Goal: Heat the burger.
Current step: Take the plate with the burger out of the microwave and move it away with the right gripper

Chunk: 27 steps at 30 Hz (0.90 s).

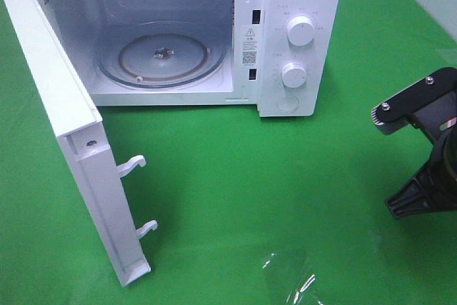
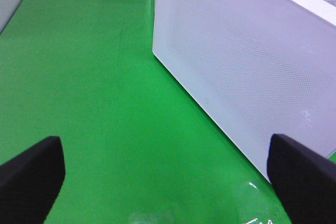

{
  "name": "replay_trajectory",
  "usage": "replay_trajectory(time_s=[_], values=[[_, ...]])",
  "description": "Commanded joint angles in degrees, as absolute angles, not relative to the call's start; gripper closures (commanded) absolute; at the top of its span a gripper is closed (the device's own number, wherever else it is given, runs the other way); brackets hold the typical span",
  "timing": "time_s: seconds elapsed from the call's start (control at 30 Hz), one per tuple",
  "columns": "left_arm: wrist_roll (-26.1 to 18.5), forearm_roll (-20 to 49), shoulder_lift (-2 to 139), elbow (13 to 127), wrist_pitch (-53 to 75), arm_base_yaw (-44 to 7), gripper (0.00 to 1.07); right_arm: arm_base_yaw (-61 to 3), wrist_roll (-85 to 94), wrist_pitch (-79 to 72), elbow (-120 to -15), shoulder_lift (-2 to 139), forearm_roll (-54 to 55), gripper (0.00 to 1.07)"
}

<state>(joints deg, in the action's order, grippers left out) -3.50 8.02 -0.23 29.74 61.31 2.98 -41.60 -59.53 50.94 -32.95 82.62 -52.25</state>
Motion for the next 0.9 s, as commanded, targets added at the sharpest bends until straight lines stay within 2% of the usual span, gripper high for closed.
replay_trajectory(time_s=[0.03,0.4,0.63,0.9], values=[[-3.61,8.31,-0.57,29.56,61.25,3.04,0.1,-41.48,-62.11,52.77,-33.06,84.22,-57.07,1.07],[-3.61,8.31,-0.57,29.56,61.25,3.04,0.1,-41.2,-70.65,51.11,-33.17,92.82,-60.33,1.07],[-3.61,8.31,-0.57,29.56,61.25,3.04,0.1,-37.64,-71.91,46.98,-33.17,98.38,-60.16,1.06],[-3.61,8.31,-0.57,29.56,61.25,3.04,0.1,-33.4,-71.96,40.85,-33.17,102.79,-61.13,0.98]])
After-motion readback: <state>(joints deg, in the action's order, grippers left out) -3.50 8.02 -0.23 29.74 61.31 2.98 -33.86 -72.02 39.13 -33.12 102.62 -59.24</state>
